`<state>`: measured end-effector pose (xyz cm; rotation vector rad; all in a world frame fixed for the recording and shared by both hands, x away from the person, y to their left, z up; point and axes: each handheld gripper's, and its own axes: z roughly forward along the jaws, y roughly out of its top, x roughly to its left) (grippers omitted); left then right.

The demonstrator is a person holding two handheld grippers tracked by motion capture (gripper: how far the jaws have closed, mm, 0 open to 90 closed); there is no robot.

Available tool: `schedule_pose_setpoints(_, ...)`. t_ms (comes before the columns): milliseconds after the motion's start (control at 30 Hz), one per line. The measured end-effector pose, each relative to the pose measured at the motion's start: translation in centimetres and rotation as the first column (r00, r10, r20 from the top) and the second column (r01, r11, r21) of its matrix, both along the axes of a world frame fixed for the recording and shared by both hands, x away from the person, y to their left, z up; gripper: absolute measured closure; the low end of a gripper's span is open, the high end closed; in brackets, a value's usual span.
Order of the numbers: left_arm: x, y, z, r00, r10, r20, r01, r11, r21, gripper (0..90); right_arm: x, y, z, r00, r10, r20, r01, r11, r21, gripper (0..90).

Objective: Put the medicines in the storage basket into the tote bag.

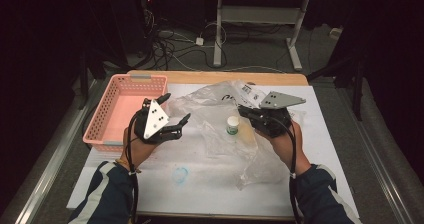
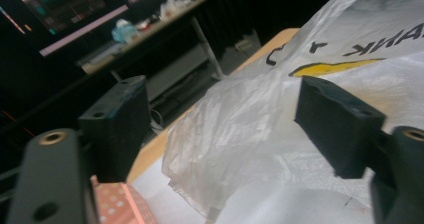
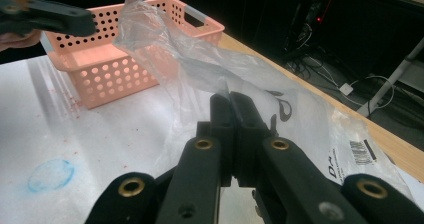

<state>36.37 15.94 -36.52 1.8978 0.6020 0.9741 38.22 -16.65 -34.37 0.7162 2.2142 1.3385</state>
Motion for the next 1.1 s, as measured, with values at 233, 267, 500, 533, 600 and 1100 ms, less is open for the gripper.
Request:
schedule_pose_setpoints(233,3.1,-0.7,-1.0,0.991,0.029,-0.13,-0.02,0.9977,0.065,18.3,-0.2,0.0,0.2,1.0,0.003,0.006,-0.003,1.0,-0.006,90.0)
schedule_pose_setpoints(267,3.3,-0.9,-1.1,0.9891,0.031,-0.144,-0.021,0.997,0.075,18.4,-0.2,-0.1,0.2,1.0,0.002,0.008,-0.002,1.0,-0.008,90.0)
schedule_pose_setpoints(500,3.9,-1.4,-1.7,0.9755,-0.037,-0.217,0.058,0.994,0.092,38.4,-0.2,-0.2,0.3,1.0,-0.001,0.007,0.001,1.0,-0.007,90.0)
schedule_pose_setpoints(533,3.9,-1.5,-1.8,0.9745,-0.038,-0.221,0.062,0.9931,0.1,39.1,-0.2,-0.2,0.3,1.0,0.001,0.008,-0.001,1.0,-0.009,90.0)
schedule_pose_setpoints(600,3.8,-1.5,-1.8,0.9707,-0.06,-0.233,0.086,0.991,0.103,48.7,-0.2,-0.3,0.3,1.0,0.001,0.009,-0.001,1.0,-0.011,90.0)
schedule_pose_setpoints(1100,3.0,-1.5,-1.7,0.9698,-0.091,-0.226,0.115,0.9888,0.095,58.9,-0.2,-0.7,0.4,0.9998,-0.012,0.017,0.012,1.0,-0.008,90.0)
